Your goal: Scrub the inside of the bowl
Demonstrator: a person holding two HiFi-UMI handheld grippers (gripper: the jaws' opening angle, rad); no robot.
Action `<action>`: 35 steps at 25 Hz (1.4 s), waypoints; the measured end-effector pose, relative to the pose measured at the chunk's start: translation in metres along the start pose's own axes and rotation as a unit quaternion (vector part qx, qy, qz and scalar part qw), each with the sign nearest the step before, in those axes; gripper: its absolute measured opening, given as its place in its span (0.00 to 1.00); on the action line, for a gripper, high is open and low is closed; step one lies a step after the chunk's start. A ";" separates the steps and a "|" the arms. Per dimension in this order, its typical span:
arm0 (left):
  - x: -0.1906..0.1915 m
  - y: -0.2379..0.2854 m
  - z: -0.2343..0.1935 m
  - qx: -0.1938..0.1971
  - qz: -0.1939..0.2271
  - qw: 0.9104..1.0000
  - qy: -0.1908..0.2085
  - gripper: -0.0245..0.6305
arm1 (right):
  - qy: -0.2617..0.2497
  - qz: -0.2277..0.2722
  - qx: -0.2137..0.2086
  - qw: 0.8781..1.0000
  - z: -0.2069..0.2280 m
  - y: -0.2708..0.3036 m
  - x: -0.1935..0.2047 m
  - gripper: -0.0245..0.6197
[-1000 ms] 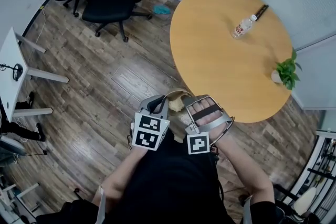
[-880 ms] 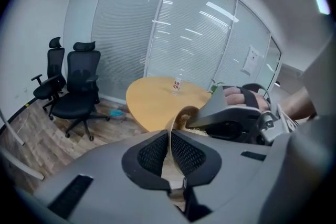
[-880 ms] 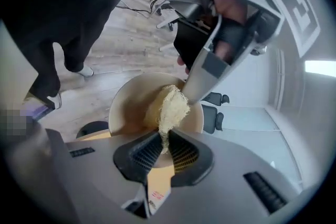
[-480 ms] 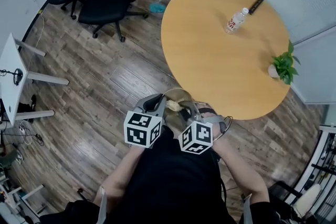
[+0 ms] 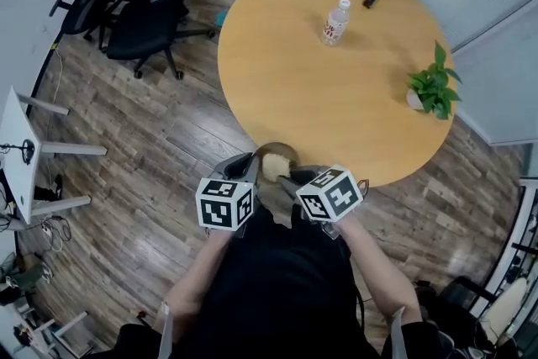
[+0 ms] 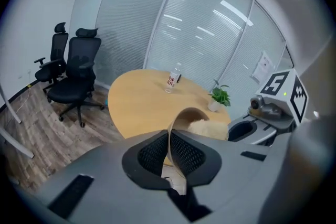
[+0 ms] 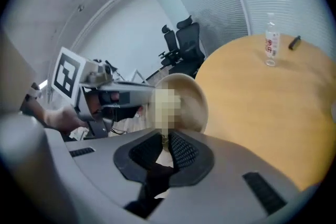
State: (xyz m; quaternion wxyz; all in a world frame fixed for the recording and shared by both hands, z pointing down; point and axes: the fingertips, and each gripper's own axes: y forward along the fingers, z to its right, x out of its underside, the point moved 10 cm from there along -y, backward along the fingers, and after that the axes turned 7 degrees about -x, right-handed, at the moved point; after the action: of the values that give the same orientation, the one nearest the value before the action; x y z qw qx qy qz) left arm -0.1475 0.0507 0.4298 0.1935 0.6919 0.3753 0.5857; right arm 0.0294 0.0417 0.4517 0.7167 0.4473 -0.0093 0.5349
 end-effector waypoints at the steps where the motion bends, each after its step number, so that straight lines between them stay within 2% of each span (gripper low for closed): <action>1: 0.002 0.007 0.005 0.001 -0.009 1.000 -0.005 0.07 | 0.018 0.014 -0.011 1.000 0.008 -0.010 0.004 0.10; 5: 0.008 0.034 0.021 0.022 -0.047 0.996 -0.070 0.07 | 0.087 0.098 -0.051 0.990 0.037 -0.050 0.018 0.10; 8: 0.012 0.057 0.029 0.029 -0.072 0.991 -0.111 0.07 | 0.138 0.183 -0.067 0.971 0.053 -0.086 0.030 0.10; 10: 0.014 0.075 0.035 0.034 -0.089 0.987 -0.132 0.07 | 0.161 0.225 -0.057 0.959 0.064 -0.113 0.041 0.10; 13: 0.012 0.106 0.041 0.037 -0.107 0.980 -0.162 0.07 | 0.181 0.260 -0.017 0.948 0.082 -0.149 0.063 0.10; 18: -0.003 0.157 0.048 0.015 -0.121 0.976 -0.178 0.07 | 0.240 0.299 0.031 0.923 0.109 -0.191 0.109 0.10; 23: -0.001 0.199 0.057 0.006 -0.139 0.965 -0.222 0.07 | 0.273 0.319 0.070 0.905 0.118 -0.222 0.145 0.10; 26: 0.007 0.215 0.063 -0.001 -0.149 0.958 -0.245 0.07 | 0.282 0.321 0.083 0.900 0.122 -0.235 0.161 0.10; 31: 0.017 0.226 0.074 -0.006 -0.147 0.955 -0.257 0.09 | 0.288 0.318 0.094 0.899 0.126 -0.245 0.175 0.10; 35: 0.019 0.229 0.079 0.004 -0.137 0.951 -0.277 0.11 | 0.287 0.315 0.093 0.900 0.129 -0.250 0.179 0.10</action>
State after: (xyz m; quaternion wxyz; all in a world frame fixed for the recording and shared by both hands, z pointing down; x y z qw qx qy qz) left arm -0.0041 -0.0695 0.5856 0.3651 0.7696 0.4004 0.3377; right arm 0.3598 0.0865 0.4593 0.4376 0.3132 0.1061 0.8361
